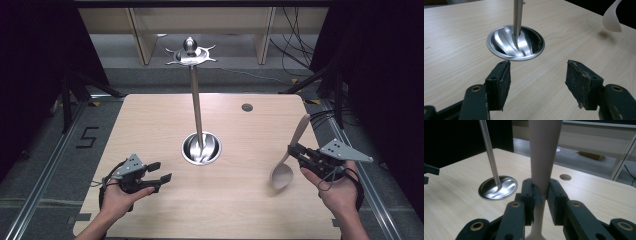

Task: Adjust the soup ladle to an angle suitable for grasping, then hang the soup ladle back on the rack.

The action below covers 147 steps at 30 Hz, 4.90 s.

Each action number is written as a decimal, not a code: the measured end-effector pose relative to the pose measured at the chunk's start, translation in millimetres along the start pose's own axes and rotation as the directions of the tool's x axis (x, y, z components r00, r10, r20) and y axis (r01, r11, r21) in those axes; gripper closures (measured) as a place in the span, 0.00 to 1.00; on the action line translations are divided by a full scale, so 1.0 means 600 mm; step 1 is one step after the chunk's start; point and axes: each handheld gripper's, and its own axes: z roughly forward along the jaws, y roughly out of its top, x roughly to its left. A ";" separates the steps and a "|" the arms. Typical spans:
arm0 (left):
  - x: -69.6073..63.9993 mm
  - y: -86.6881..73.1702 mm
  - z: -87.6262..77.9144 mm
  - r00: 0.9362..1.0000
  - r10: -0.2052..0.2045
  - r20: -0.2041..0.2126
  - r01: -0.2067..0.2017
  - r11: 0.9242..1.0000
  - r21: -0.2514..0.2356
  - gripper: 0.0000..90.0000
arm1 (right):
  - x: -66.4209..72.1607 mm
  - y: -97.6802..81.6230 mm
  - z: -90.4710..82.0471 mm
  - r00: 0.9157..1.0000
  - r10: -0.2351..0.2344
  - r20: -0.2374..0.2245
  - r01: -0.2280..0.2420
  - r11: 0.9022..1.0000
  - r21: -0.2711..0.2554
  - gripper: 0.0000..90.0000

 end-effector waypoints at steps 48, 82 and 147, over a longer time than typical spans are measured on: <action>-0.114 0.200 0.053 0.981 0.143 0.128 -0.109 0.965 -0.240 0.43 | 0.116 0.013 0.062 0.996 0.065 -0.057 -0.062 0.997 0.054 0.85; -0.240 0.271 0.172 0.942 0.197 0.270 -0.141 0.967 -0.213 0.64 | 0.151 0.015 0.086 0.999 0.001 -0.054 0.003 0.998 0.066 0.85; -0.116 0.285 0.047 0.934 0.248 0.257 -0.191 0.955 -0.228 0.82 | 0.078 -0.068 0.044 0.998 0.038 -0.054 -0.029 0.987 0.156 0.51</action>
